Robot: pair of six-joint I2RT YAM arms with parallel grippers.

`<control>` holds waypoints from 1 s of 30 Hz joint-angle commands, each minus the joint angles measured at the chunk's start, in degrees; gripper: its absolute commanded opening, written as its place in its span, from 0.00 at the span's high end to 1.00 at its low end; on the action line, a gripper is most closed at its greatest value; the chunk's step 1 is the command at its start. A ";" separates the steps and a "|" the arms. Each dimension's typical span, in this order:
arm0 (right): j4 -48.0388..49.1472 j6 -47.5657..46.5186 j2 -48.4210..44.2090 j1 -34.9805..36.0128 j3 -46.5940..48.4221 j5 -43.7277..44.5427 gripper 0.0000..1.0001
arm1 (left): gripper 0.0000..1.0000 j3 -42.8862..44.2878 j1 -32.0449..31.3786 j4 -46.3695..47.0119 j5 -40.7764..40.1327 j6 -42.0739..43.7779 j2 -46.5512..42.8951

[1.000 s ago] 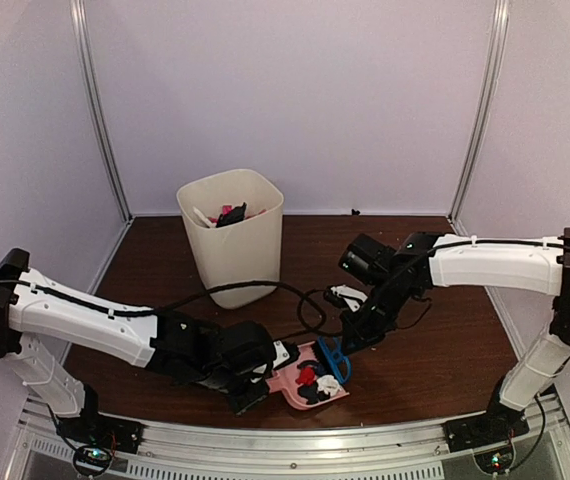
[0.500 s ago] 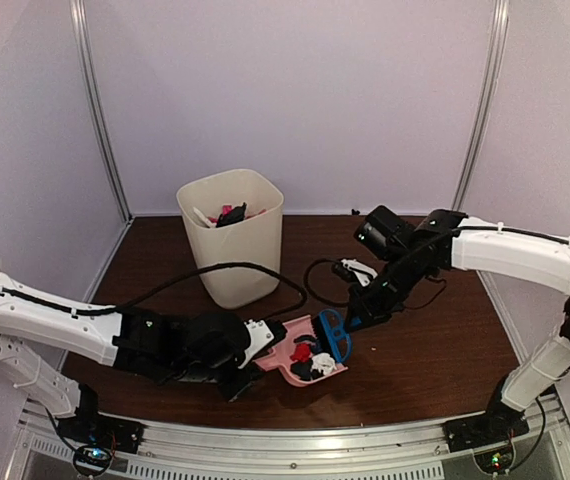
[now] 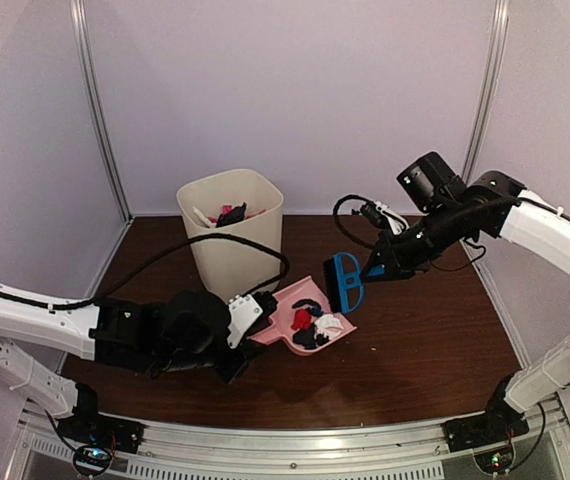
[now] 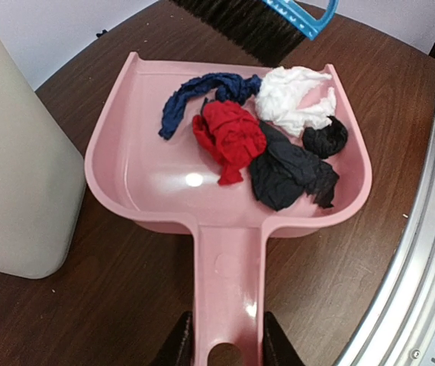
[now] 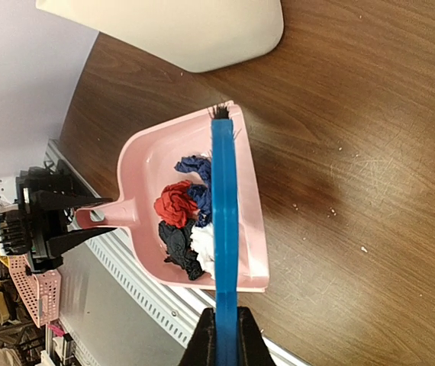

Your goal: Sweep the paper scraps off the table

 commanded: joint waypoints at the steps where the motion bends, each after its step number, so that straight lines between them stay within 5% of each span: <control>1: -1.10 0.81 -2.97 -2.22 2.44 -0.66 1.00 | 1.00 0.50 0.66 4.22 -1.53 0.80 -1.91; 30: 8.35 4.21 -11.74 -15.70 1.75 6.48 1.00 | 1.00 3.95 6.83 2.62 0.95 0.50 -4.84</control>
